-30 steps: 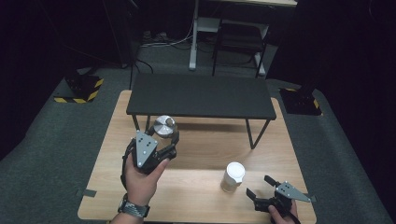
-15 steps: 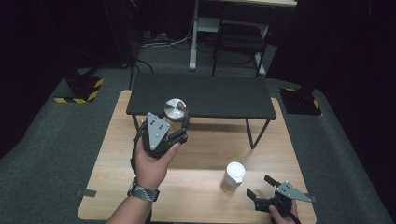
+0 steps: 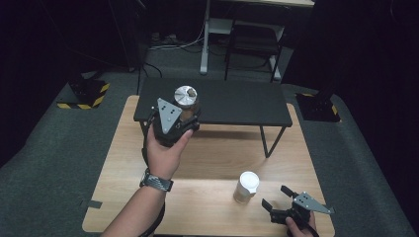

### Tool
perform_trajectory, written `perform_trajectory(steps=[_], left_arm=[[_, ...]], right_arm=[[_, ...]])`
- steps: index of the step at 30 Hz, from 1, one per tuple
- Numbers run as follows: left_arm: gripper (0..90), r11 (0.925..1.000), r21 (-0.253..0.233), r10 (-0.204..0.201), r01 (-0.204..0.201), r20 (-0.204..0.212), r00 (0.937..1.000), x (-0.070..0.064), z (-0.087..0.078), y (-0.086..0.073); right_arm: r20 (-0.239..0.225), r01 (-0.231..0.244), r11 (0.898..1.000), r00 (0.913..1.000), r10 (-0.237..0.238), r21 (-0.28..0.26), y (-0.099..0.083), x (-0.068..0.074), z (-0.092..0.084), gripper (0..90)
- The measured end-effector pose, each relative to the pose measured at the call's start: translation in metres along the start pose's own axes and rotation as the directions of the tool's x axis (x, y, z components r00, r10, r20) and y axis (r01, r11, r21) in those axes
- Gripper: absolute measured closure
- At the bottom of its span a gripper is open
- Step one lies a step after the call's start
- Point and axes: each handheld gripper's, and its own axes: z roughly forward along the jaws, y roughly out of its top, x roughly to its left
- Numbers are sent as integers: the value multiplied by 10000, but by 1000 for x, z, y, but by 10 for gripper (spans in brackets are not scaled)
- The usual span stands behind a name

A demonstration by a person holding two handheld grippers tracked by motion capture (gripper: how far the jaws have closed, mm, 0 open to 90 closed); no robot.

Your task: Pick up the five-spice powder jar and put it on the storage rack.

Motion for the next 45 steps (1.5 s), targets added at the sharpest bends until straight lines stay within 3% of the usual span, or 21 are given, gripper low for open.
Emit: perform_trajectory(steps=[5, 9, 16, 21, 34, 45], left_arm=[[310, 9998, -1, -203, 203, -97, 9997, 4, 12, -1], [310, 9999, 50, -115, 116, -274, 9996, 5, 19, -2], [310, 9985, 385, -359, 382, -590, 9976, 12, 41, -6], [310, 9975, 626, -281, 327, -731, 9969, 15, 55, -7], [310, 9950, 884, -372, 456, -942, 9949, 17, 72, -9], [310, 9932, 1043, -421, 511, -860, 9954, 16, 80, -13]], right_arm=[[4, -16, 10000, 10000, 16, -6, 0, 0, 0, 0], [-1, -9, 10000, 10000, 9, -15, 0, -1, -1, 0], [5, -11, 10000, 10000, 11, -28, -1, -1, -1, 0], [-2, -50, 10000, 10000, 50, -23, -1, -1, -1, 0], [-32, -54, 10000, 10000, 54, -28, -1, -3, -1, 0], [-62, -53, 10000, 10000, 52, -36, -1, -4, -1, 0]])
